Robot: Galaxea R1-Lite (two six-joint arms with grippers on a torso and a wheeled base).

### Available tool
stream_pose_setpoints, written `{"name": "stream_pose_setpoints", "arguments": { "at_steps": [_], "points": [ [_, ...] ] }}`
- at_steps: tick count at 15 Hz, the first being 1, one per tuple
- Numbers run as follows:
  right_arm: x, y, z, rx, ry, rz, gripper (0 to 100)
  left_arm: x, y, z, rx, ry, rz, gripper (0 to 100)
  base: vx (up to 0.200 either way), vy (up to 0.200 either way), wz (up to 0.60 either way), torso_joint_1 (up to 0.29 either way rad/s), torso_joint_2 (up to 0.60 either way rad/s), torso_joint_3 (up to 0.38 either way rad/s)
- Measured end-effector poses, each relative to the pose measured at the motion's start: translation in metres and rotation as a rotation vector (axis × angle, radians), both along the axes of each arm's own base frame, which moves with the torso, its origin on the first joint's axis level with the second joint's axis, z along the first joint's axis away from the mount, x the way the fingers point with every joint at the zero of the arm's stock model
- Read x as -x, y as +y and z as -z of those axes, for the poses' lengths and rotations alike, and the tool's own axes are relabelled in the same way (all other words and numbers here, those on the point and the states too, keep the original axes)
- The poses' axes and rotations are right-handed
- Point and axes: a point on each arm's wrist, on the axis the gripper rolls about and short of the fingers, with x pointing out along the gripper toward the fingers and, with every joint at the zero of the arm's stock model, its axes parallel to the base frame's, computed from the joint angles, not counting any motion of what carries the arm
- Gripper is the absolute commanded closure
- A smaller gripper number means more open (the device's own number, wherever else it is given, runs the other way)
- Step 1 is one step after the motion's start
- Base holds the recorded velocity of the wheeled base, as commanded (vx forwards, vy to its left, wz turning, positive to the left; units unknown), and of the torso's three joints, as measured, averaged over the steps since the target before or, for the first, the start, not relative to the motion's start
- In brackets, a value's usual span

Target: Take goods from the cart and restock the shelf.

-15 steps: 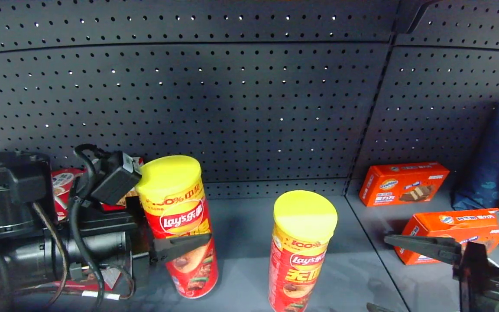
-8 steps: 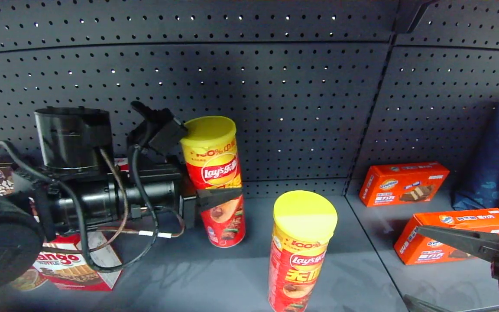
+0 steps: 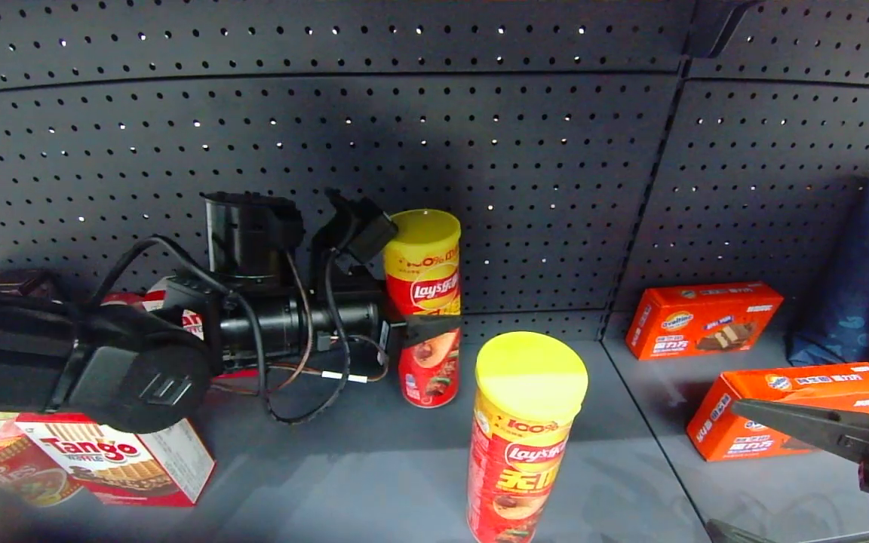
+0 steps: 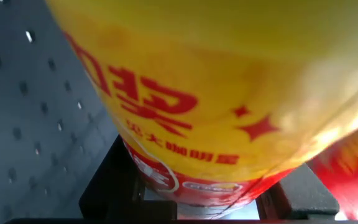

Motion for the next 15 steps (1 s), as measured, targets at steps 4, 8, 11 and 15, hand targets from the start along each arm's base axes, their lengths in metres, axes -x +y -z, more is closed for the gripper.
{"name": "stream_pose_setpoints", "arguments": {
  "at_steps": [4, 8, 11, 15],
  "points": [
    [0.001, -0.001, 0.003, 0.002, 0.006, 0.002, 0, -0.018, -0.011, 0.013, -0.008, -0.010, 0.010, 100, 0.000, 0.000, 0.00, 0.000, 0.00, 0.000],
    [0.002, -0.002, 0.005, 0.007, 0.011, 0.000, 0, -0.026, -0.016, 0.023, -0.009, -0.006, 0.014, 100, 0.000, 0.000, 0.00, 0.000, 0.00, 0.000],
    [0.002, -0.002, 0.005, 0.007, 0.012, -0.001, 0, -0.034, -0.020, 0.024, -0.005, -0.015, 0.013, 100, 0.000, 0.000, 0.00, 0.000, 0.00, 0.000],
    [0.002, -0.002, 0.006, 0.009, 0.013, -0.001, 0, -0.040, -0.027, 0.029, -0.006, -0.014, 0.023, 100, 0.000, 0.000, 0.00, 0.000, 0.00, 0.000]
  ]
}}
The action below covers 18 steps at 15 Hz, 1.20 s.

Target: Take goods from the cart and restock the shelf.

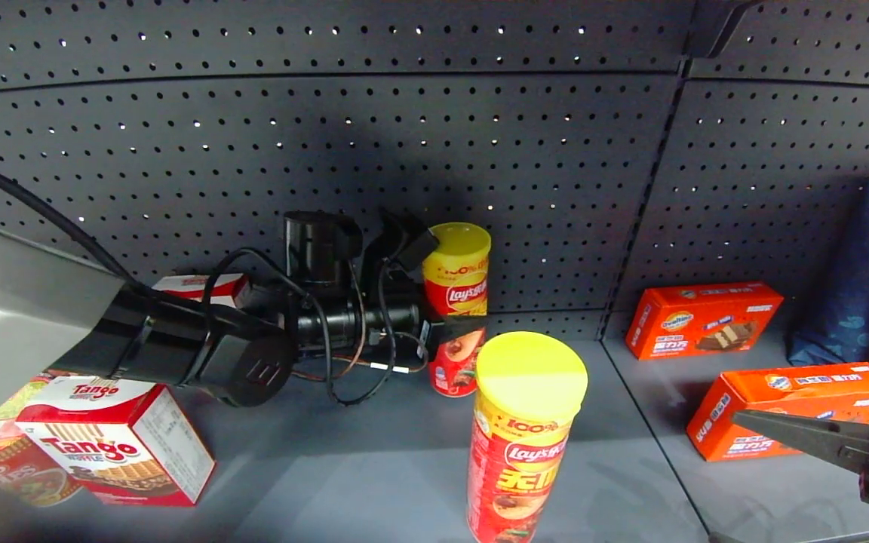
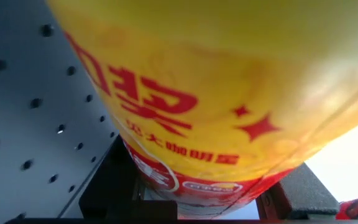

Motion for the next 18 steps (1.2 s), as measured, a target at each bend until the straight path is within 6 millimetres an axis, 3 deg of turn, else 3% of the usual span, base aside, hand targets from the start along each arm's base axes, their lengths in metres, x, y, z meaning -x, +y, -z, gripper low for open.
{"name": "stream_pose_setpoints", "arguments": {
  "at_steps": [3, 4, 11, 18],
  "points": [
    [0.000, 0.000, 0.001, 0.002, 0.002, -0.001, 0, -0.004, -0.002, 0.004, -0.002, 0.004, 0.000, 100, 0.000, 0.000, 0.00, 0.000, 0.00, 0.000],
    [0.000, 0.000, 0.002, 0.004, 0.004, -0.001, 0, -0.004, -0.003, 0.005, -0.004, 0.007, 0.002, 0, 0.000, 0.000, 0.00, 0.000, 0.00, 0.000],
    [0.001, -0.001, 0.005, 0.012, 0.013, -0.005, 0, -0.001, -0.001, 0.009, -0.012, 0.023, 0.000, 0, 0.000, 0.000, 0.00, 0.000, 0.00, 0.000],
    [-0.003, 0.003, 0.013, 0.047, 0.048, -0.001, 0, 0.039, 0.028, -0.010, -0.030, -0.002, -0.016, 0, 0.000, 0.000, 0.00, 0.000, 0.00, 0.000]
  ]
}}
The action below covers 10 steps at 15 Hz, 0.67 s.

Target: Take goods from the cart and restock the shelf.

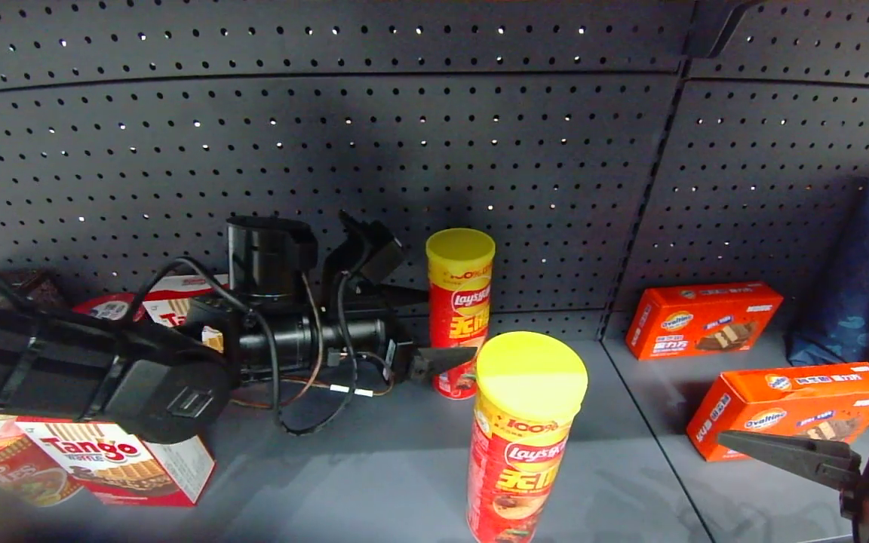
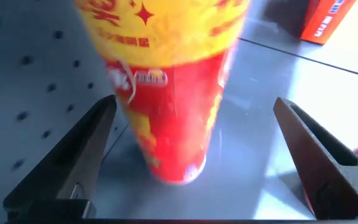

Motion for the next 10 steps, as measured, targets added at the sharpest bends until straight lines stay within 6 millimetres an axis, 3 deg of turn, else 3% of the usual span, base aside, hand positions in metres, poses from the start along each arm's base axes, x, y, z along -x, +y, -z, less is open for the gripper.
{"name": "stream_pose_setpoints", "arguments": {
  "at_steps": [6, 10],
  "points": [
    [-0.007, 0.006, 0.009, 0.037, 0.076, 0.074, 0, 0.044, 0.043, -0.026, 0.024, -0.025, -0.095, 0, 0.000, 0.000, 0.00, 0.000, 0.00, 0.000],
    [-0.022, 0.022, 0.011, 0.097, 0.113, 0.117, 0, 0.070, 0.058, -0.043, 0.066, -0.040, -0.207, 0, 0.000, 0.000, 0.00, 0.000, 0.00, 0.000]
  ]
}}
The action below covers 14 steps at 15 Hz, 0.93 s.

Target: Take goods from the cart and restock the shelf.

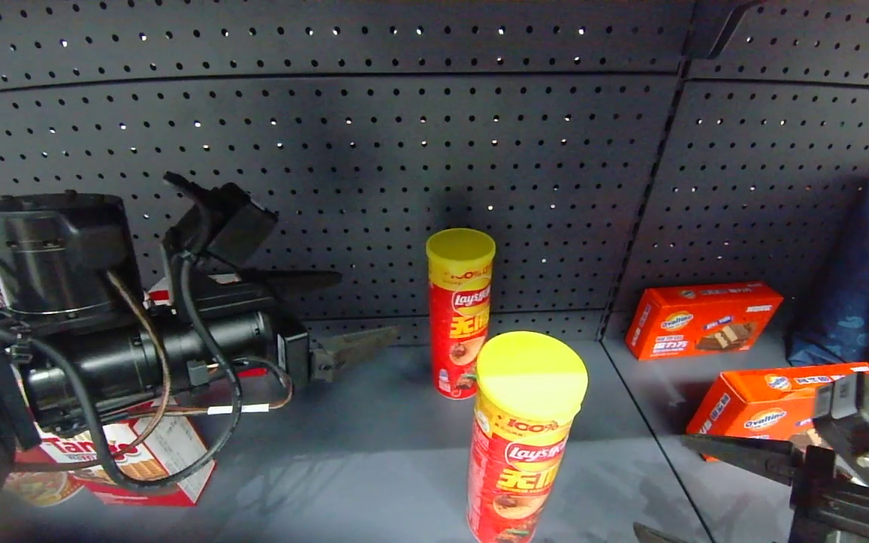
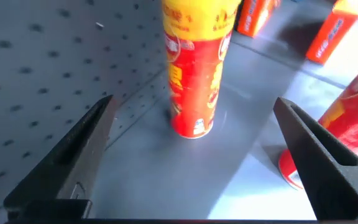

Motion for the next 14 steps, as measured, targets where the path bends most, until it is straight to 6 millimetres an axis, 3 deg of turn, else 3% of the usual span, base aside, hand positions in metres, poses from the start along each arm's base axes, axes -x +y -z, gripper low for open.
{"name": "stream_pose_setpoints", "arguments": {
  "at_steps": [4, 14],
  "points": [
    [-0.020, 0.019, 0.013, 0.088, 0.043, 0.064, 0, 0.017, 0.008, -0.002, 0.001, -0.017, -0.010, 0, 0.000, 0.000, 0.00, 0.000, 0.00, 0.000],
    [-0.056, 0.053, 0.026, 0.159, 0.099, 0.083, 0, 0.022, 0.012, -0.007, 0.011, -0.035, -0.019, 0, 0.000, 0.000, 0.00, 0.000, 0.00, 0.000]
  ]
}}
